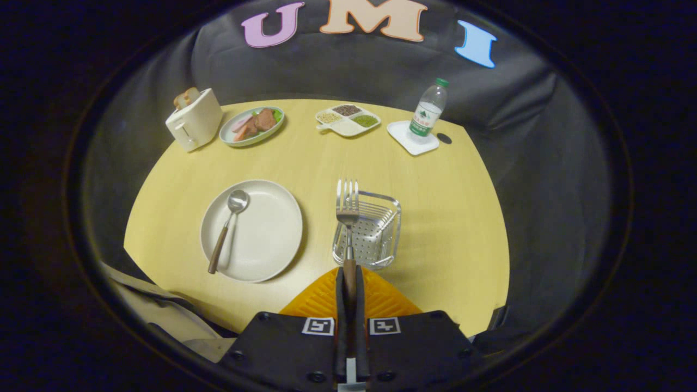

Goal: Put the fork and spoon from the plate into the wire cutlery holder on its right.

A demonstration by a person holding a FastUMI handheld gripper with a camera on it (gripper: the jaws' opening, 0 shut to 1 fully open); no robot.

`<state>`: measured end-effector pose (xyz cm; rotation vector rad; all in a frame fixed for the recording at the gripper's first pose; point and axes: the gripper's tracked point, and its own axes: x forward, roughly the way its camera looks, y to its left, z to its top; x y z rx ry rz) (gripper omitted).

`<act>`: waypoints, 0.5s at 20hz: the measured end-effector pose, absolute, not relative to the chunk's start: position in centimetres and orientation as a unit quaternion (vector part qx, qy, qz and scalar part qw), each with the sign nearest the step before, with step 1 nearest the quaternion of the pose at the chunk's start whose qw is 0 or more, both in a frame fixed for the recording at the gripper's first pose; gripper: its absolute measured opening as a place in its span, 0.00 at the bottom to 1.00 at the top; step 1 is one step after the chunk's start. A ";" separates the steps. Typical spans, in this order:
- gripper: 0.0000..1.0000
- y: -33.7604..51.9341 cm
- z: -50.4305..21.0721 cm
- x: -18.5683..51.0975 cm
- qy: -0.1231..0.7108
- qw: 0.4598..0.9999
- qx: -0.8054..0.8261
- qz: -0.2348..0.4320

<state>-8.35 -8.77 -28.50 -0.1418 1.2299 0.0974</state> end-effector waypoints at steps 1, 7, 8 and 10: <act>0.10 -9.2 -28.8 -8.4 0.581 0.810 -0.069 0.042; 0.10 -10.3 -29.8 -8.5 0.604 0.794 -0.065 0.025; 0.10 -10.2 -29.9 -8.3 0.603 0.795 -0.062 0.026; 0.13 -9.8 -29.7 -8.1 0.603 0.795 -0.056 0.030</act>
